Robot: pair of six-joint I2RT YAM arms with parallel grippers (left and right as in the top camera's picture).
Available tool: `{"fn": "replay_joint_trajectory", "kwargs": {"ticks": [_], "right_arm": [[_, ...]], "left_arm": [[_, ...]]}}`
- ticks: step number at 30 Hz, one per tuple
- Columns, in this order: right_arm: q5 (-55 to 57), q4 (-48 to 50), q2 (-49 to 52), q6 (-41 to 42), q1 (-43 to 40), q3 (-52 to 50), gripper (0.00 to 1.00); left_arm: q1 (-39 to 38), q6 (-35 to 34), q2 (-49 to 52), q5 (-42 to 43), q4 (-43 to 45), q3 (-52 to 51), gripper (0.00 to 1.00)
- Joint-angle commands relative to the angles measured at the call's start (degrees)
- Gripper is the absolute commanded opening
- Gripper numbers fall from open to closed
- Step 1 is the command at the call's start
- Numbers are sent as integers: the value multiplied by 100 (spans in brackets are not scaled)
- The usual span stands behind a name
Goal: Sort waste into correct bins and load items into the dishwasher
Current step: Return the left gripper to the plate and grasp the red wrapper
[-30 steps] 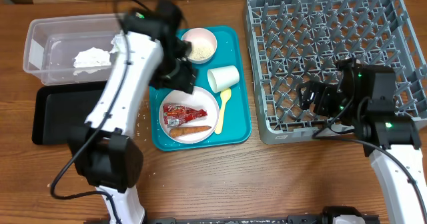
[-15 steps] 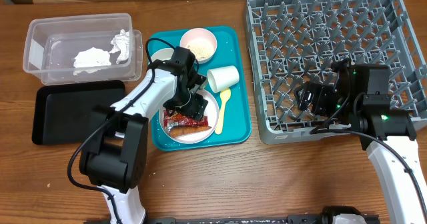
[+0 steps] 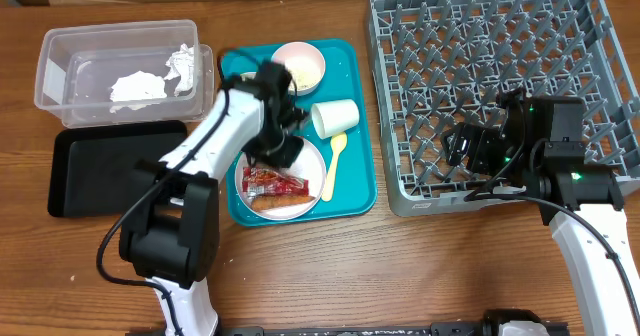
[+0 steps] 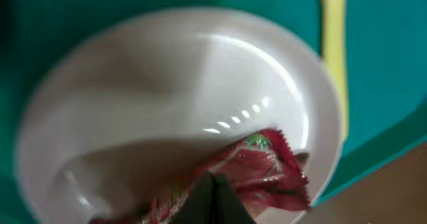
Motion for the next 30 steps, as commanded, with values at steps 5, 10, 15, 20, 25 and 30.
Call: {"fn": "replay_joint_trajectory", "kwargs": {"ticks": [5,10,15,20,25,30], "right_arm": [[-24,-63,-13,-20,-22,146,100],[-24,-48,-13,-20,-22,146,100],[-24,-46,-13,-20,-22,146,100],[-26,24,-13,-20,-22,146,100],[-26,-9,-13,-20,-22,146,100],[-24,-28,-13,-20,-22,146,100]], "left_arm": [[35,861,-68,142,-1497,1637,74],[31,1438,-55,151,-1300,1027,82],[-59,1572,-55,190,-623,105,87],[-229,1572,-55,186,173,-507,85],[-317,1572,-55,162,931,-1014,73],[-310,1633,-55,138,1261,-1200,4]]}}
